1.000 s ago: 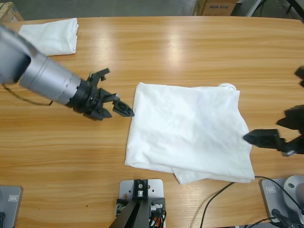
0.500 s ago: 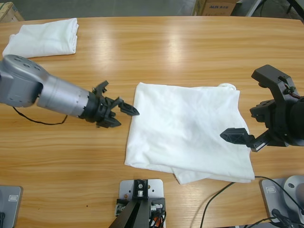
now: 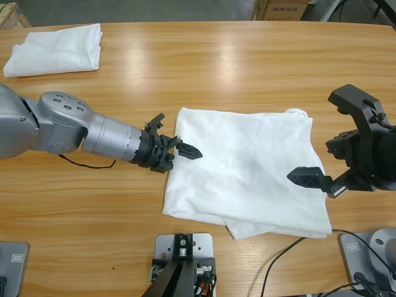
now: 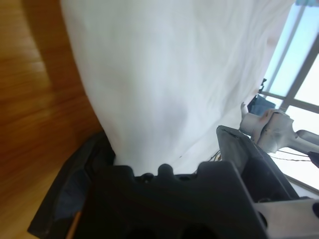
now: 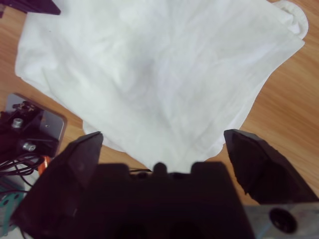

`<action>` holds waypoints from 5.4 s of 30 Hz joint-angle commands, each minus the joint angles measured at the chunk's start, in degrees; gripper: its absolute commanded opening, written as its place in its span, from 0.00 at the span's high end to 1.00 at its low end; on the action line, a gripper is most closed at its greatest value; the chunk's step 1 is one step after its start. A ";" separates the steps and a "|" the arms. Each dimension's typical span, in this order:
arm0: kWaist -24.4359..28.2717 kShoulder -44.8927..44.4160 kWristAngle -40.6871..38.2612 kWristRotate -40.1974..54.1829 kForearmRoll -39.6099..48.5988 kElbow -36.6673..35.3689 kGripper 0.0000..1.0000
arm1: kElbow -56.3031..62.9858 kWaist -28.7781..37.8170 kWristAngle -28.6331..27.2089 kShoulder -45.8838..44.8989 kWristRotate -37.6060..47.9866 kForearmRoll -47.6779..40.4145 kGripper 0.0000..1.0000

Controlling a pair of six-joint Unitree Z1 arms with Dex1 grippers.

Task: Fold clothes

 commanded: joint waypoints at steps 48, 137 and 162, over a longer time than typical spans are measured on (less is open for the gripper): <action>28.21 -30.21 17.51 28.34 44.67 11.40 1.00 | 3.13 0.51 2.55 2.97 1.06 -7.34 0.02; -1.25 -18.84 18.77 38.69 79.34 -37.77 1.00 | 9.93 0.51 5.26 6.59 2.31 -16.32 0.02; -15.26 8.88 8.87 44.12 79.23 -62.52 1.00 | 11.14 0.51 -9.65 -14.06 1.13 -9.40 0.00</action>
